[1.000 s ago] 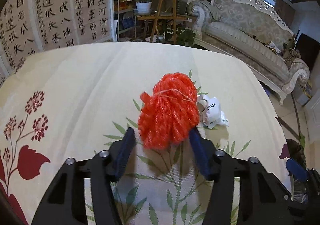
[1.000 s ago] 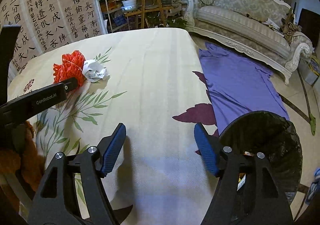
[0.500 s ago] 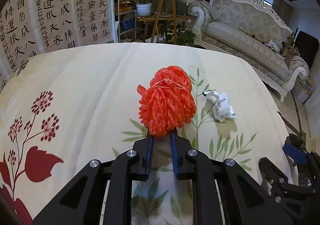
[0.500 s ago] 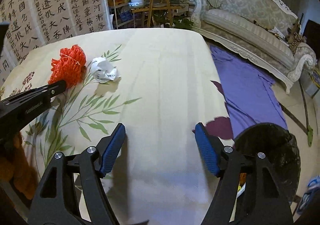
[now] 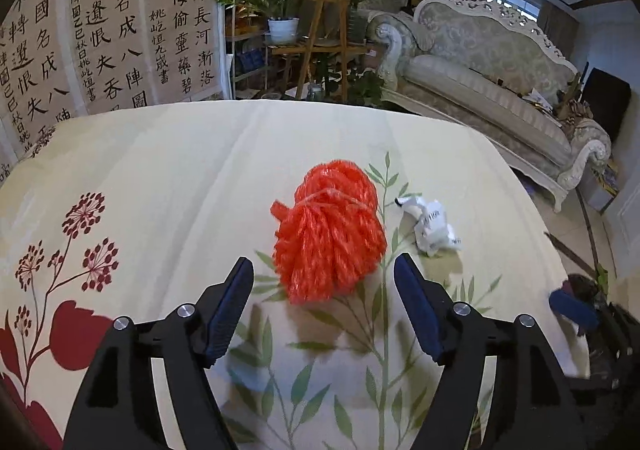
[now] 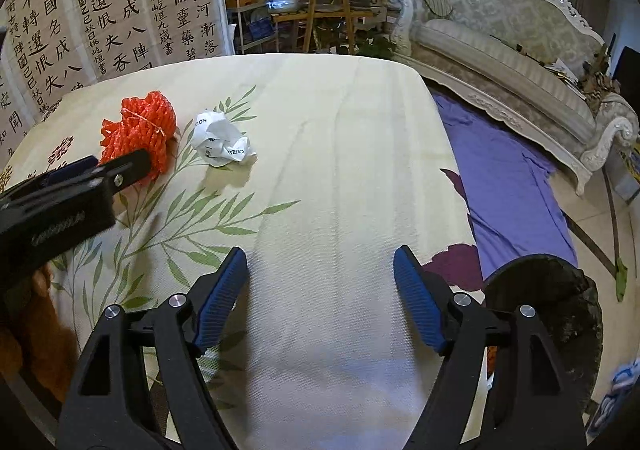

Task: Collect trash
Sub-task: 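Close the left tool on the red mesh bag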

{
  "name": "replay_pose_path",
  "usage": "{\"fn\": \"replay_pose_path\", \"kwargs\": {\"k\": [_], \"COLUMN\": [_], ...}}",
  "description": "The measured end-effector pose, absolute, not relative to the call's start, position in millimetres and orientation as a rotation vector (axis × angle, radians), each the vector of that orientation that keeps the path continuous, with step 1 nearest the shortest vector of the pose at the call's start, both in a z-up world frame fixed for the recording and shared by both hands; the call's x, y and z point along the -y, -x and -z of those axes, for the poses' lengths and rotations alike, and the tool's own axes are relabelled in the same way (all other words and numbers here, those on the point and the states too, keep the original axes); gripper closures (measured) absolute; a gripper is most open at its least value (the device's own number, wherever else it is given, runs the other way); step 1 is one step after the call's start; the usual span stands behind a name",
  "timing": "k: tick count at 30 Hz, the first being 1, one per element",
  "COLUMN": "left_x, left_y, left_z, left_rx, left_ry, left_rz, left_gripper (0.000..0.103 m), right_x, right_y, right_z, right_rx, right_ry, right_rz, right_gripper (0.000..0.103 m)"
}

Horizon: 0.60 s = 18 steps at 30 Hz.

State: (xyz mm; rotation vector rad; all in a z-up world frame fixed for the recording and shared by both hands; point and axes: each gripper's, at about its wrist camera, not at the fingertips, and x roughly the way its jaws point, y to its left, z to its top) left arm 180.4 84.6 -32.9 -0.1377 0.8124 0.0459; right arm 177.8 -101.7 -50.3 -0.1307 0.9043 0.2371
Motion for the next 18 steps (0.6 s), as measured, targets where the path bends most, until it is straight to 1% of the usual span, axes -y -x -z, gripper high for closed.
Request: {"fn": "replay_pose_path", "kwargs": {"k": [2, 6, 7, 8, 9, 11, 13, 18], "left_x": [-86, -88, -89, -89, -88, -89, -90, -95], "left_y": [-187, -198, -198, -198, -198, -196, -193, -182], "left_z": [33, 37, 38, 39, 41, 41, 40, 38], "left_rx": [-0.809, -0.842, -0.846, -0.851, -0.864, -0.86, -0.856, -0.85], "left_ry": [0.136, 0.145, 0.147, 0.146, 0.14, 0.142, 0.129, 0.104], "left_rz": [-0.06, -0.062, -0.061, -0.06, -0.058, -0.057, -0.058, -0.07], "left_gripper": [0.029, 0.029, 0.033, 0.046, 0.05, 0.055, 0.057, 0.059], "right_x": [101, 101, 101, 101, 100, 98, 96, 89], "right_y": [-178, -181, -179, -180, -180, -182, -184, -188], "right_z": [51, 51, 51, 51, 52, 52, 52, 52], "right_rx": [-0.905, -0.907, -0.906, -0.906, -0.906, -0.906, -0.907, -0.907], "right_ry": [0.131, 0.13, 0.13, 0.13, 0.13, 0.132, 0.133, 0.145], "right_rz": [-0.239, -0.239, -0.24, -0.239, -0.237, -0.233, -0.234, -0.247], "right_gripper": [0.027, 0.026, 0.026, 0.025, 0.025, 0.025, 0.025, 0.025]}}
